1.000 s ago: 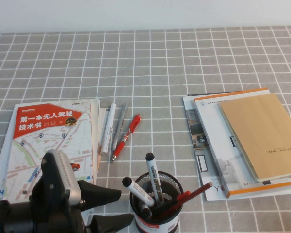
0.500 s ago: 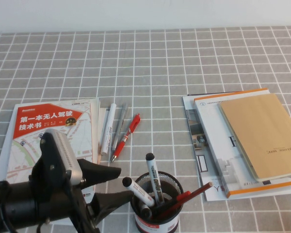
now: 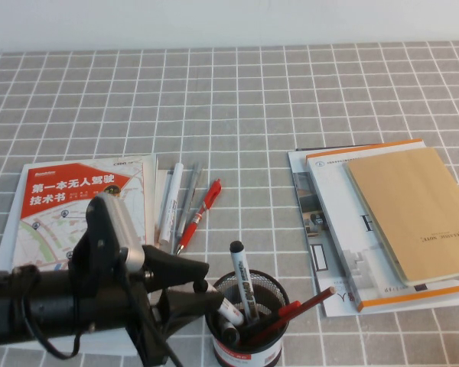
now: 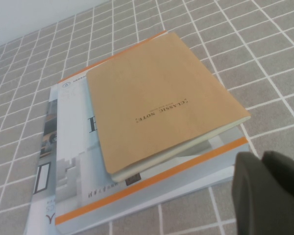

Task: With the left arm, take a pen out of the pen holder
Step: 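Take a marker out of the pen holder and lay it on the table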

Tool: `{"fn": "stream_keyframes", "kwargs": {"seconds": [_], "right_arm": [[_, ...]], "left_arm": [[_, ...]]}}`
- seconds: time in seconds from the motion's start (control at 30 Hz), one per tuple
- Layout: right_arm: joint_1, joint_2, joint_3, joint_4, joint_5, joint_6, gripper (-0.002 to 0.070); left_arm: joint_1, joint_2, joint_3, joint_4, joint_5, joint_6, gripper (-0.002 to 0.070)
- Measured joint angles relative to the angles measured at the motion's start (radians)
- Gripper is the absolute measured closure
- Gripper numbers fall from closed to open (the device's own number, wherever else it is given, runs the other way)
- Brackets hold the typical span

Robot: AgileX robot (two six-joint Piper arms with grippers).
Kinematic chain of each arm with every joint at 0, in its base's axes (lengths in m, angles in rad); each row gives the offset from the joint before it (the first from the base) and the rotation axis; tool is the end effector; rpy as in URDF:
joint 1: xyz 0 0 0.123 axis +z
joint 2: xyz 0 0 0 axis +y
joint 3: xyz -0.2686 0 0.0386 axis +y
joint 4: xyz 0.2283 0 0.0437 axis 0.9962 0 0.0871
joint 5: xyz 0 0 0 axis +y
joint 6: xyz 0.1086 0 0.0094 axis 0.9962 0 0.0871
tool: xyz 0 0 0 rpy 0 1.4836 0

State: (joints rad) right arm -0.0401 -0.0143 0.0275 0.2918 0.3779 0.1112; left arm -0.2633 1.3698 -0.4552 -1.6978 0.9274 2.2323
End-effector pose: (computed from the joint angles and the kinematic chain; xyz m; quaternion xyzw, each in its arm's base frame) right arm 0.0640 0.0090 0.1674 0.1372 0.7893 0.1440 0.5809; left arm 0.1807 -0.1384 0.1991 0.4642 0.6864 -0.3585 0.4300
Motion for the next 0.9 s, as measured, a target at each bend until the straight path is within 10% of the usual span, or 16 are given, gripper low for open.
{"fn": "stream_keyframes", "kwargs": {"seconds": [0.23,0.9], "right_arm": [[0.0,0.0,0.0,0.0,0.0,0.0,0.0689],[0.0,0.0,0.0,0.0,0.0,0.0,0.0689]], "left_arm": [[0.0,0.004,-0.02,0.0,0.016,0.0,0.0549],[0.0,-0.002,-0.138,0.028,0.099,-0.201,0.0549]]}}
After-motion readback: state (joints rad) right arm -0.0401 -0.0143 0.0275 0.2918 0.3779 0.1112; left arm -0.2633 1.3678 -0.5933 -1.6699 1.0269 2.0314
